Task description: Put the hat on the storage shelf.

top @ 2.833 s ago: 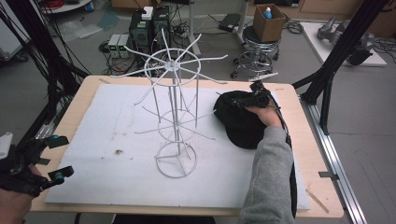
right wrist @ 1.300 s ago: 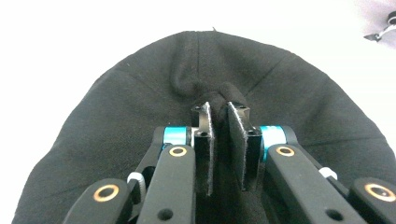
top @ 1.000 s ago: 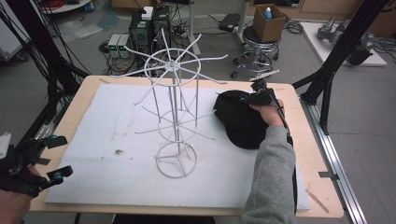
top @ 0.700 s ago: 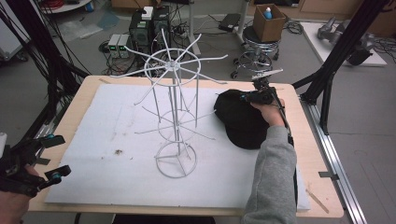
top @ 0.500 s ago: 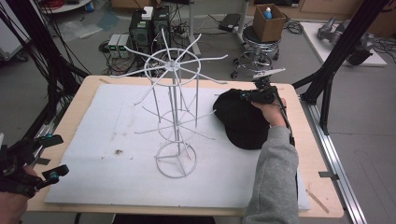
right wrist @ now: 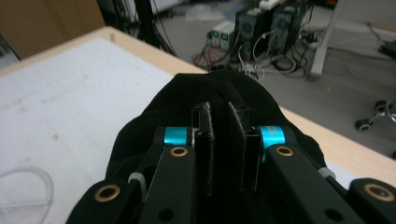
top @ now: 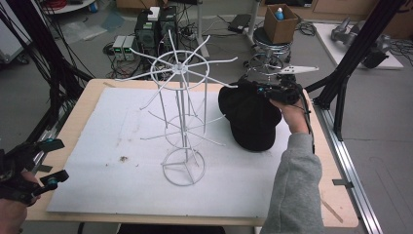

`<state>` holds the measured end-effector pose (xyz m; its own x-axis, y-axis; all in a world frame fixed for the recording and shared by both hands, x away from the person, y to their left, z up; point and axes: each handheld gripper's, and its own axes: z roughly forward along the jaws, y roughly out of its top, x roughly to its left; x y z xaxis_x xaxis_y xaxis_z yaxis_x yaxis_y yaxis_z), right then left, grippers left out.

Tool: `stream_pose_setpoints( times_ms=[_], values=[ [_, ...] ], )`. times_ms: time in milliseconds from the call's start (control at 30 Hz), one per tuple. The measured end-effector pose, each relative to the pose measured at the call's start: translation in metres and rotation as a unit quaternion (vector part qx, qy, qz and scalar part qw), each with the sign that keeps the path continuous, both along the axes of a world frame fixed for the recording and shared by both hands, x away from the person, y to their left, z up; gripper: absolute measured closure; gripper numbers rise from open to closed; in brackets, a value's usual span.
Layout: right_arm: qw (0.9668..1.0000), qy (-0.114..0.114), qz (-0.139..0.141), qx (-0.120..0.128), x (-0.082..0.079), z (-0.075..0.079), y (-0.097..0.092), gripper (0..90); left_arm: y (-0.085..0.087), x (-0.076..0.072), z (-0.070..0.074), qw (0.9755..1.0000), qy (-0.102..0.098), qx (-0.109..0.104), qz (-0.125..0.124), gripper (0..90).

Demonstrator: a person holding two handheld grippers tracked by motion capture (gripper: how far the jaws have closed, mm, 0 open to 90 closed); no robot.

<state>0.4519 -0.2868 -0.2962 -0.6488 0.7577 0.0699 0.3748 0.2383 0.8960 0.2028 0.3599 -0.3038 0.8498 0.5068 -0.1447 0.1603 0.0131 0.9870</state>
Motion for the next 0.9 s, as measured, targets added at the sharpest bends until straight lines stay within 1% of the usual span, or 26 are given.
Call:
stream_pose_setpoints(
  times_ms=[33,67,133,167,233,300,333,367,400,433,467,500,533,567,600,633,667,767,800,833,900],
  values=[
    [1.0,-0.003,0.0,0.001,-0.002,0.002,-0.001,81.6,0.0,0.0,0.0,1.0,0.001,-0.002,-0.002,3.3],
    [1.0,-0.009,0.0,0.004,-0.008,0.009,-0.006,81.6,-0.001,0.001,0.0,1.0,0.002,-0.005,-0.006,3.3],
    [0.9999,-0.01,-0.002,0.007,-0.01,0.011,-0.007,81.6,-0.002,0.002,0.001,0.9999,0.003,-0.01,-0.011,3.3],
    [0.9999,-0.014,0.0,0.008,-0.016,0.018,-0.012,81.6,-0.003,0.002,0.001,0.9999,0.002,-0.006,-0.012,3.3],
    [0.9998,-0.017,0.003,0.005,-0.021,0.025,-0.014,81.6,-0.005,0.003,0.001,0.9999,0.003,-0.003,-0.016,3.3],
    [0.9997,-0.024,0.011,0.002,-0.027,0.036,-0.016,81.6,-0.007,0.004,0.001,0.9998,0.003,-0.001,-0.021,3.3],
    [0.9996,-0.026,0.012,0.002,-0.029,0.04,-0.016,81.6,-0.007,0.004,0.001,0.9998,0.004,-0.001,-0.022,3.3],
    [0.9996,-0.026,0.012,0.002,-0.029,0.04,-0.016,81.6,-0.008,0.004,0.001,0.9997,0.004,0.0,-0.023,3.3],
    [0.9994,-0.031,0.014,0.001,-0.032,0.045,-0.016,81.5,-0.008,0.005,0.001,0.9997,0.004,0.0,-0.024,3.3],
    [0.999,-0.038,0.023,0.003,-0.039,0.056,-0.017,81.6,-0.008,0.005,0.001,0.9997,0.004,0.0,-0.026,3.3],
    [0.9989,-0.039,0.025,0.002,-0.041,0.06,-0.017,81.5,-0.009,0.005,0.001,0.9996,0.004,0.0,-0.026,3.3],
    [0.9989,-0.039,0.025,0.002,-0.041,0.06,-0.017,81.5,-0.008,0.005,0.001,0.9996,0.006,-0.001,-0.028,3.3],
    [0.9987,-0.041,0.031,0.0,-0.044,0.065,-0.017,81.5,-0.009,0.006,0.001,0.9994,0.01,-0.006,-0.033,3.3],
    [0.9983,-0.042,0.04,-0.005,-0.049,0.074,-0.016,81.5,-0.009,0.006,0.002,0.9993,0.01,-0.01,-0.036,3.3],
    [0.9983,-0.042,0.04,-0.005,-0.049,0.074,-0.016,81.5,-0.009,0.006,0.002,0.9992,0.009,-0.009,-0.037,3.3],
    [0.998,-0.046,0.044,-0.005,-0.054,0.082,-0.014,81.5,-0.009,0.005,0.003,0.9993,0.008,-0.007,-0.036,3.3],
    [0.9978,-0.046,0.047,-0.005,-0.056,0.084,-0.014,81.5,-0.01,0.005,0.003,0.9993,0.008,-0.007,-0.037,3.3],
    [0.9968,-0.056,0.057,-0.006,-0.062,0.095,-0.012,81.5,-0.01,0.005,0.003,0.9993,0.008,-0.006,-0.036,3.3],
    [0.9968,-0.056,0.057,-0.006,-0.062,0.095,-0.012,81.5,-0.009,0.005,0.003,0.9993,0.008,-0.006,-0.035,3.3],
    [0.9959,-0.065,0.062,-0.007,-0.066,0.102,-0.012,81.5,-0.009,0.005,0.003,0.9994,0.009,-0.004,-0.034,3.3],
    [0.996,-0.063,0.063,-0.007,-0.068,0.104,-0.012,81.5,-0.009,0.005,0.002,0.9994,0.01,-0.005,-0.034,3.3]
  ],
)
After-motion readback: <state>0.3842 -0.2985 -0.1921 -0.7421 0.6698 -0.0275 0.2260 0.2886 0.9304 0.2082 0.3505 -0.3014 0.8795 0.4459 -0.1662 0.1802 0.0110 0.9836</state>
